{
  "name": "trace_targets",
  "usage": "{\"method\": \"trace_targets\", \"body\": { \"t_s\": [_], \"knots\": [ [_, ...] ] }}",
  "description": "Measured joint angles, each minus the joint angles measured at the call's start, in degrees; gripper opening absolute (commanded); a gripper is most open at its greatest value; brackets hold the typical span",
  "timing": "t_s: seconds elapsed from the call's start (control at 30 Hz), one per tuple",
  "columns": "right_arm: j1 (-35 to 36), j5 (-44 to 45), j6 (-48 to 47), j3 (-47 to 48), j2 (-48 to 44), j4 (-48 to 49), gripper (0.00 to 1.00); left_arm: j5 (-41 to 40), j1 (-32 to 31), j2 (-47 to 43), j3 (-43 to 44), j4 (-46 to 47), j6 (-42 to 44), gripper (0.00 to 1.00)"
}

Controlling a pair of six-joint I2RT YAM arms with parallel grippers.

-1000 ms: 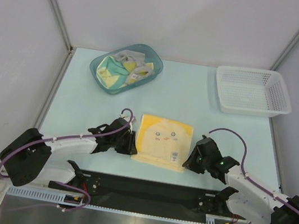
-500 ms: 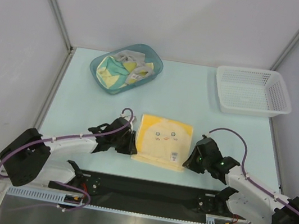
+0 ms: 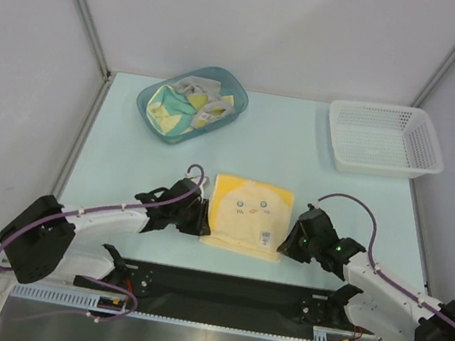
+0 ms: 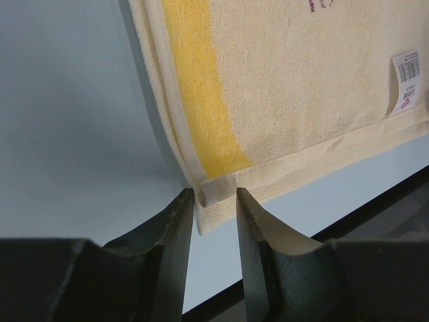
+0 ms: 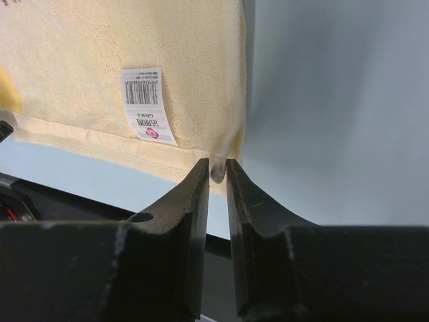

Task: Fold and stack the towels
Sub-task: Fold the towel

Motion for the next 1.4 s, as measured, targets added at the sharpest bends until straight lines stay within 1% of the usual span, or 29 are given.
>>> {"method": "trace_targets", "body": {
  "t_s": [0.1, 0.3, 0.37, 0.4, 0.5, 0.73, 1.03, 1.4],
  "knots": [
    [0.1, 0.1, 0.0, 0.1, 0.0, 0.0, 0.19, 0.0, -0.2, 0.0, 0.2, -0.1, 0.0, 0.40],
    [0.3, 0.2, 0.0, 0.1, 0.0, 0.0, 0.13, -0.2, -0.4, 0.0, 0.7, -0.5, 0.0, 0.40],
    [0.4, 0.2, 0.0, 0.1, 0.0, 0.0, 0.10, -0.4, -0.5, 0.0, 0.7, -0.6, 0.0, 0.40],
    [0.4, 0.2, 0.0, 0.1, 0.0, 0.0, 0.07, -0.5, -0.5, 0.0, 0.7, -0.8, 0.0, 0.41],
    [0.5, 0.2, -0.2, 0.1, 0.0, 0.0, 0.00, -1.1, -0.8, 0.0, 1.0, -1.8, 0.0, 0.45],
    [0.8, 0.2, -0.2, 0.1, 0.0, 0.2, 0.00, -1.9, -1.2, -1.8, 1.4, -2.7, -0.1, 0.47],
    [1.0, 0.2, -0.2, 0.1, 0.0, 0.3, 0.00, -1.9, -1.5, -2.2, 1.4, -2.6, -0.3, 0.44],
    [1.1, 0.2, -0.2, 0.1, -1.3, 0.5, 0.00, -1.9, -1.7, 1.9, 1.4, -0.1, -1.2, 0.41]
  ]
}}
